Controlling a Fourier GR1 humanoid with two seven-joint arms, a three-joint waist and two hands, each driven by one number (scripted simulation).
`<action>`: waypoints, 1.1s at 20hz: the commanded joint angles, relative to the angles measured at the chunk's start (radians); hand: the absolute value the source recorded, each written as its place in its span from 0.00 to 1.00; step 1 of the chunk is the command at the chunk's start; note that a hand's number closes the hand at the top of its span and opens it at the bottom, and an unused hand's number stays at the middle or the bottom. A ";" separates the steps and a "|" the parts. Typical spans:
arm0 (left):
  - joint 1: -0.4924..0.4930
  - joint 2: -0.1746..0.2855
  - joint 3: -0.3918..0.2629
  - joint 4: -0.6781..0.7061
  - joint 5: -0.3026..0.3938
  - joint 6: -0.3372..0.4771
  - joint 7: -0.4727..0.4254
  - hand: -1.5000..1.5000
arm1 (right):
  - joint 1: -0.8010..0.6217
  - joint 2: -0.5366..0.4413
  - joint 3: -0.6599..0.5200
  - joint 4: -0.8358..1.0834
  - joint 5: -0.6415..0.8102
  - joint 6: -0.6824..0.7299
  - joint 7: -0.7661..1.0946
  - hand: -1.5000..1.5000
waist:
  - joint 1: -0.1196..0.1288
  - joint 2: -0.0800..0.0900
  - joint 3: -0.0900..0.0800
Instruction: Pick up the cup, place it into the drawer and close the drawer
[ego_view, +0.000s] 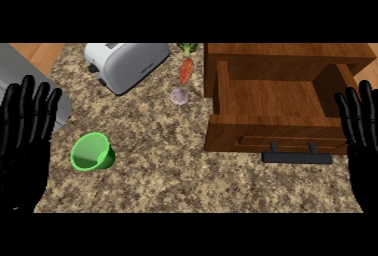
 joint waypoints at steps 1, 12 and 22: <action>0.033 0.044 0.060 -0.055 0.101 -0.073 -0.004 0.00 | -0.056 -0.032 -0.021 -0.058 -0.021 0.014 0.112 0.00 | -0.018 0.016 0.016; 0.072 0.226 0.173 0.243 0.601 -0.533 -0.047 0.00 | -0.057 0.013 0.013 0.008 -0.137 0.054 0.147 0.00 | -0.020 0.018 0.016; 0.001 0.145 0.138 0.251 0.523 -0.501 0.017 0.00 | -0.077 0.062 0.030 0.120 -0.070 0.063 0.056 0.00 | -0.021 0.018 0.016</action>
